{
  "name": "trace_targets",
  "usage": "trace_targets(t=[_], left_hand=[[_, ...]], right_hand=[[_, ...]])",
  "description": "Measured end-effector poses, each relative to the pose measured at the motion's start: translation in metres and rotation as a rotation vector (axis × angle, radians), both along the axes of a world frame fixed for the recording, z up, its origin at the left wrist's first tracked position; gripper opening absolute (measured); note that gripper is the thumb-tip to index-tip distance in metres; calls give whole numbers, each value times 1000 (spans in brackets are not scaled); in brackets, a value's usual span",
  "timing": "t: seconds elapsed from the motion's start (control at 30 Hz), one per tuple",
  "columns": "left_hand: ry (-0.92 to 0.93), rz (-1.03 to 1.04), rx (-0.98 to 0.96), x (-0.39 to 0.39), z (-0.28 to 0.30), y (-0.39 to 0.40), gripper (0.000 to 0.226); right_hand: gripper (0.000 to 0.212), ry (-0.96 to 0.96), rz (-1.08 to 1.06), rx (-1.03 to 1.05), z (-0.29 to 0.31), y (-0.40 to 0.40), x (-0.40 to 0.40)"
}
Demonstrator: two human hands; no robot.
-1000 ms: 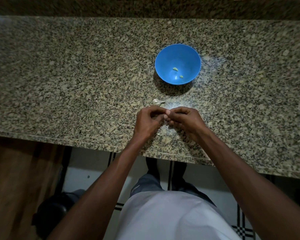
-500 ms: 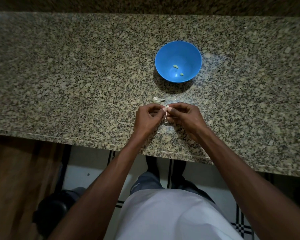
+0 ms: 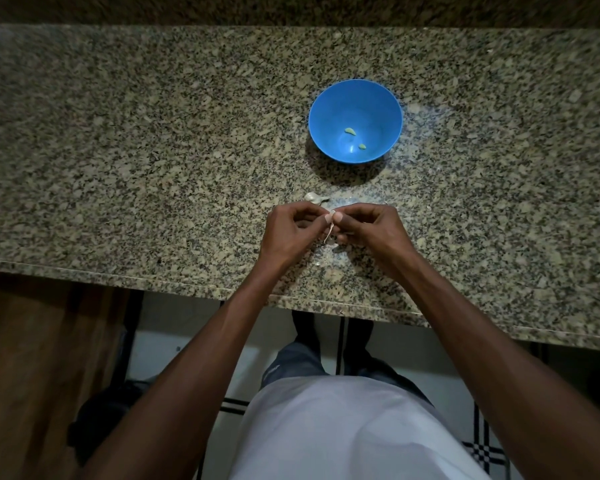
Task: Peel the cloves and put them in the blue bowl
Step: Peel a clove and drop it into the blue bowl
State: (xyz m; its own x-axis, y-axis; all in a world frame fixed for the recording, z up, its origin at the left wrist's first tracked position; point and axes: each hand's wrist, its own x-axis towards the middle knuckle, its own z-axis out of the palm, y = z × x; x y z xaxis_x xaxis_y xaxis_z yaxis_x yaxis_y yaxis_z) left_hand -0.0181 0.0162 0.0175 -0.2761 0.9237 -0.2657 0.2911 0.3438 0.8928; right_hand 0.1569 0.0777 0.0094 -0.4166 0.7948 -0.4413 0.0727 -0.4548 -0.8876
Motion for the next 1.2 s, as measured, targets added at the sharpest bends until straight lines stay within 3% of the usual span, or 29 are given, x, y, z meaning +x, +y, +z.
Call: trace_targets(t=[0.17,0.4,0.8,1.2], left_hand=[[-86,26,-37,0,7,2,18],[18,10,-50,2,7,5,20],[-268,105,-86,11,7,1,13],[-412,179,-64,17,4,-6,19]], right_hand=[[22,-7,-20,34,-1,-2,-2],[22,-37,-1,134,0,-5,-4],[19,76,17,45,0,-3,0],[21,-7,17,76,6,-10,4]])
